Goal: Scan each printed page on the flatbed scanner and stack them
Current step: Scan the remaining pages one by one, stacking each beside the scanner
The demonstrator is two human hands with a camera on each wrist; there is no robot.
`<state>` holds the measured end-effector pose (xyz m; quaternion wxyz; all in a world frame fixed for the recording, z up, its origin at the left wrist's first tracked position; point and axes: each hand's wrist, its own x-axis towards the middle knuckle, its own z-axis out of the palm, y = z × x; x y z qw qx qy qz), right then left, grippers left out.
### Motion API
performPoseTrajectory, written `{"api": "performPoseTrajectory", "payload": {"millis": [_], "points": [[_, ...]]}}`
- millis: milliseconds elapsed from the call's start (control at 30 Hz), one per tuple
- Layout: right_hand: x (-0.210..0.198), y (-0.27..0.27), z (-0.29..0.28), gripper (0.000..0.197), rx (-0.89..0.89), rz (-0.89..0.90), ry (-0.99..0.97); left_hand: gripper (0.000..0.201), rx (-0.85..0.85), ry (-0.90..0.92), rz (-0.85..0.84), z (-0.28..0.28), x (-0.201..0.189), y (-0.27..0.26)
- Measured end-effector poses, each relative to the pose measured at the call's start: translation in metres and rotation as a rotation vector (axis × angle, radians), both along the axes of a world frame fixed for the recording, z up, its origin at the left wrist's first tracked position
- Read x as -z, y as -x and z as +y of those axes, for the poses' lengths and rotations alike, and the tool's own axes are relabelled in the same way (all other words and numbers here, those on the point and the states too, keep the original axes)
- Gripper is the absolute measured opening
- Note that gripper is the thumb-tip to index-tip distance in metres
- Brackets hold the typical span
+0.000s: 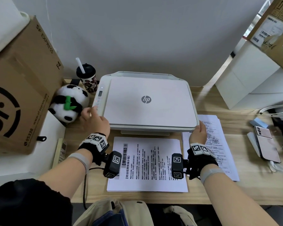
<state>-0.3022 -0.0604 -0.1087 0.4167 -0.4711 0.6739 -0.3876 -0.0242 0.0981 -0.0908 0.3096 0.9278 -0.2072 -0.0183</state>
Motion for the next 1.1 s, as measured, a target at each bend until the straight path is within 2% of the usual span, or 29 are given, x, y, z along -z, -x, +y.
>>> {"api": "performPoseTrajectory", "payload": {"millis": [133, 233, 300, 367, 567, 633, 700, 767, 900, 1033, 1100], "points": [[-0.002, 0.0, -0.001, 0.039, 0.025, 0.002, -0.012, 0.035, 0.151, -0.266, -0.012, -0.015, -0.022, -0.012], [-0.004, 0.001, -0.003, 0.037, 0.055, -0.017, 0.0, 0.037, 0.221, -0.446, 0.068, -0.029, -0.028, -0.02], [-0.008, 0.001, -0.006, 0.037, 0.091, -0.058, 0.002, 0.044, 0.215, -0.457, 0.179, -0.037, -0.028, -0.032], [-0.012, 0.002, -0.011, 0.037, 0.132, -0.083, 0.016, 0.05, 0.188, -0.324, 0.309, -0.044, -0.035, -0.044], [-0.031, -0.004, -0.038, 0.035, 0.205, -0.101, 0.103, 0.032, 0.146, 0.159, 0.464, -0.074, -0.084, -0.079], [-0.038, -0.01, -0.047, 0.034, 0.227, -0.133, 0.108, 0.033, 0.098, 0.366, 0.541, -0.088, -0.103, -0.089], [-0.042, -0.017, -0.055, 0.034, 0.217, -0.141, 0.087, 0.036, 0.046, 0.587, 0.634, -0.101, -0.124, -0.094], [-0.043, -0.027, -0.062, 0.033, 0.146, -0.155, 0.032, 0.04, 0.026, 0.72, 0.647, -0.115, -0.142, -0.099], [-0.043, -0.051, -0.073, 0.03, -0.062, -0.202, -0.15, 0.036, 0.097, 0.81, 0.586, -0.144, -0.168, -0.097], [-0.055, -0.069, -0.076, 0.021, -0.13, -0.36, -0.238, 0.029, 0.192, 0.75, 0.532, -0.166, -0.17, -0.094], [-0.06, -0.073, -0.076, 0.023, -0.162, -0.382, -0.246, 0.026, 0.221, 0.753, 0.541, -0.172, -0.168, -0.093]]}}
